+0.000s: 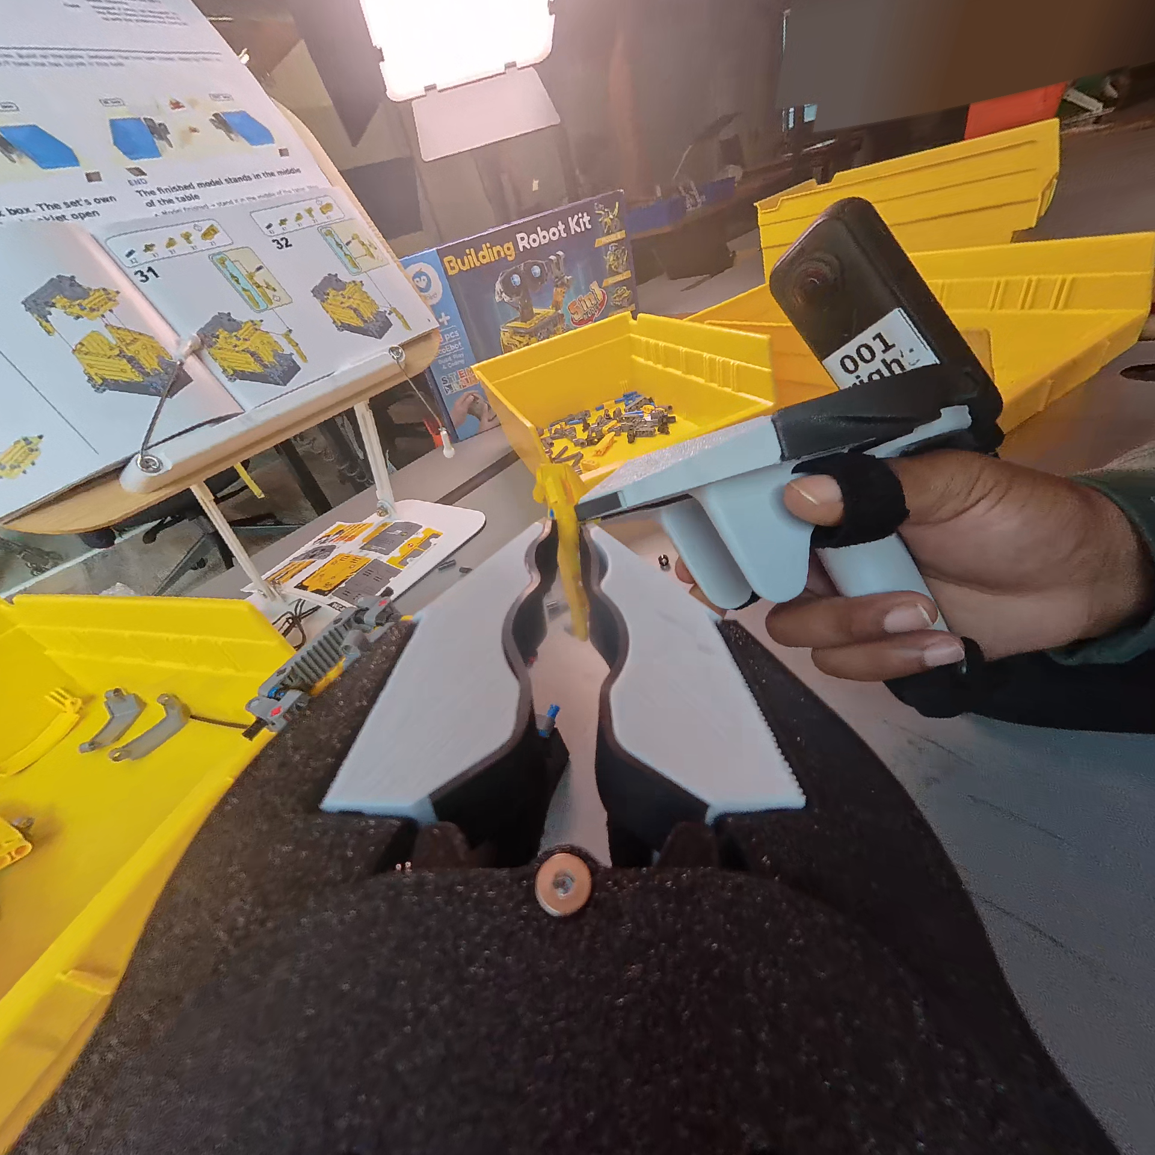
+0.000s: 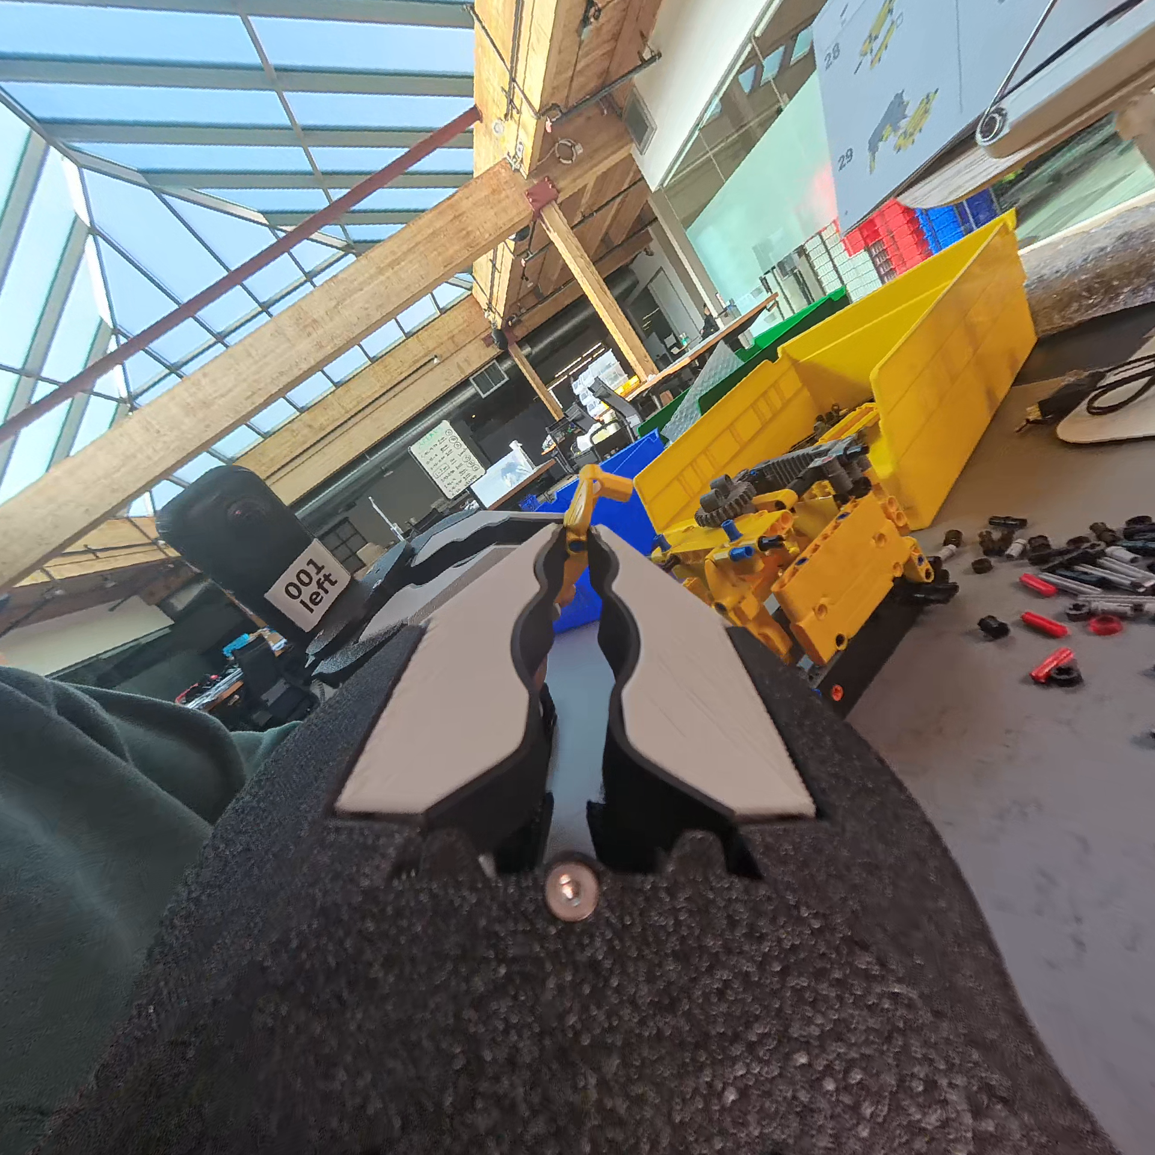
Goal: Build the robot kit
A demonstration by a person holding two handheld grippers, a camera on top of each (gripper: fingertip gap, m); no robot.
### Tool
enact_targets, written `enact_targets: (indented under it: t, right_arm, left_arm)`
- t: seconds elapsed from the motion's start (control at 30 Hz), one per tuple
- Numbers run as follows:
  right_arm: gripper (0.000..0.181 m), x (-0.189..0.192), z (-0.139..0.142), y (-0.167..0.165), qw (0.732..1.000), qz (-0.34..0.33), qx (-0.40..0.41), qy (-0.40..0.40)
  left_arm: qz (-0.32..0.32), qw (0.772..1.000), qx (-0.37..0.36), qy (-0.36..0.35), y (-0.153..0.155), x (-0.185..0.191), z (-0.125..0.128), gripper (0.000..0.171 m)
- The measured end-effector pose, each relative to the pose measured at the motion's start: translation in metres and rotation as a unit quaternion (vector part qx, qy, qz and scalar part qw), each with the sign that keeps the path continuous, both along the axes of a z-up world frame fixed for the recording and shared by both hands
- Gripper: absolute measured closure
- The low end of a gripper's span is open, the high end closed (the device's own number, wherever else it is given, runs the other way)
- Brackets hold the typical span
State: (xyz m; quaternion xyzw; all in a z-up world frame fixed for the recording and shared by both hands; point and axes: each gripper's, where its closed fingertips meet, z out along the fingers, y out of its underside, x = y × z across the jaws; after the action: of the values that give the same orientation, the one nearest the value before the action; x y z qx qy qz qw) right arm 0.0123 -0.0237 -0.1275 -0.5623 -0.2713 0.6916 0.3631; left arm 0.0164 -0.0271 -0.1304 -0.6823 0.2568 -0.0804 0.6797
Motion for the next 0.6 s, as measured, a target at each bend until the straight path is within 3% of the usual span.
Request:
enact_targets:
  t: [0.1, 0.17, 0.27, 0.37, 0.43, 0.6]
  right_arm:
    - [0.176, -0.002, 0.000, 0.002, 1.000, 0.016, 0.007, -0.007]
    - [0.173, -0.003, 0.004, 0.004, 0.999, 0.024, 0.027, -0.014]
    - [0.161, 0.006, 0.011, 0.013, 0.996, 0.005, 0.083, -0.020]
    - [0.158, 0.016, 0.010, 0.026, 0.986, -0.035, 0.154, -0.046]
    - [0.156, 0.019, 0.009, 0.029, 0.980, -0.043, 0.183, -0.059]
    - [0.155, 0.020, -0.005, 0.034, 0.954, -0.047, 0.267, -0.128]
  left_arm:
    - [-0.023, 0.999, -0.018, -0.046, 0.002, -0.002, 0.001, 0.166]
    - [-0.063, 0.983, -0.062, -0.159, 0.004, -0.005, 0.005, 0.165]
    - [-0.127, 0.911, -0.123, -0.371, 0.007, -0.026, 0.014, 0.165]
    - [-0.152, 0.845, -0.158, -0.488, 0.010, -0.044, 0.011, 0.166]
    - [-0.170, 0.819, -0.168, -0.522, 0.010, -0.045, 0.013, 0.166]
    - [-0.206, 0.804, -0.215, -0.514, 0.006, -0.027, 0.005, 0.166]
